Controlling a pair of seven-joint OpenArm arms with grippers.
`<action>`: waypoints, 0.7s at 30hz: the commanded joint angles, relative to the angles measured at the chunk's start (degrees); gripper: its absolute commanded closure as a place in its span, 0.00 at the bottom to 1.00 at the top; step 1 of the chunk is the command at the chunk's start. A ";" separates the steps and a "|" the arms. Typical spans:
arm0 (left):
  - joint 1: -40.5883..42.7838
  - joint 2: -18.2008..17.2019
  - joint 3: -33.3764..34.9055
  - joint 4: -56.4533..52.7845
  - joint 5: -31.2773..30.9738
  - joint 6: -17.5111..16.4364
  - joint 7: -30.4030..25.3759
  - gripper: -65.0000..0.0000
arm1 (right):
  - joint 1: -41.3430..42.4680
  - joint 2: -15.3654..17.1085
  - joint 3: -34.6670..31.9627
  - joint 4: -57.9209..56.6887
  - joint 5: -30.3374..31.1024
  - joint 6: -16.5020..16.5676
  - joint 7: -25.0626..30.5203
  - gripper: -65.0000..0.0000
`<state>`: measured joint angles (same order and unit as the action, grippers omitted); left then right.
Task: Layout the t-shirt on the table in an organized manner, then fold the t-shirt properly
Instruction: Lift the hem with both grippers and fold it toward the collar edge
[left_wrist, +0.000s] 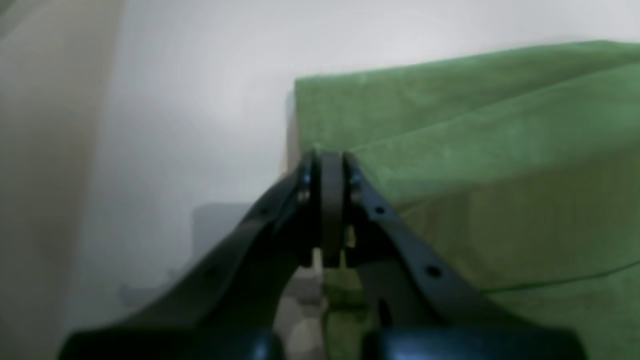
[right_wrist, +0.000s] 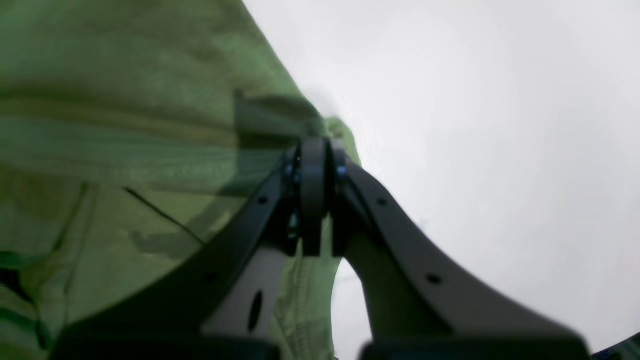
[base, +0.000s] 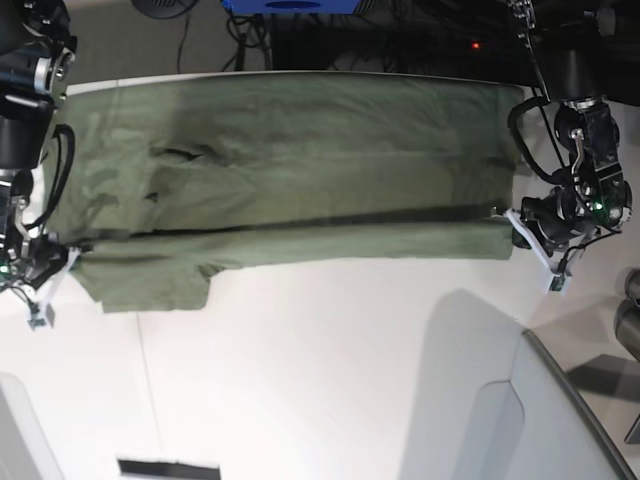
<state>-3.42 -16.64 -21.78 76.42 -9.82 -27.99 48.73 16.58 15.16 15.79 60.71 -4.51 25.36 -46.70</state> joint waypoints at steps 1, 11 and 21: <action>-0.32 -0.89 -0.24 1.86 -0.33 0.34 -0.77 1.00 | 0.34 1.06 0.25 1.93 -0.01 -0.18 -0.47 1.00; 5.49 -0.89 -0.33 7.05 -0.42 0.34 -0.69 1.00 | -5.19 0.01 0.34 11.60 0.07 -0.18 -7.94 1.00; 10.94 -0.89 -0.68 11.71 -0.50 0.34 -0.69 1.00 | -8.36 -1.93 0.52 14.15 0.07 -0.18 -10.75 1.00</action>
<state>7.84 -16.53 -21.93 87.07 -10.02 -28.01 48.66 7.25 12.58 15.92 73.78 -4.43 25.34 -57.54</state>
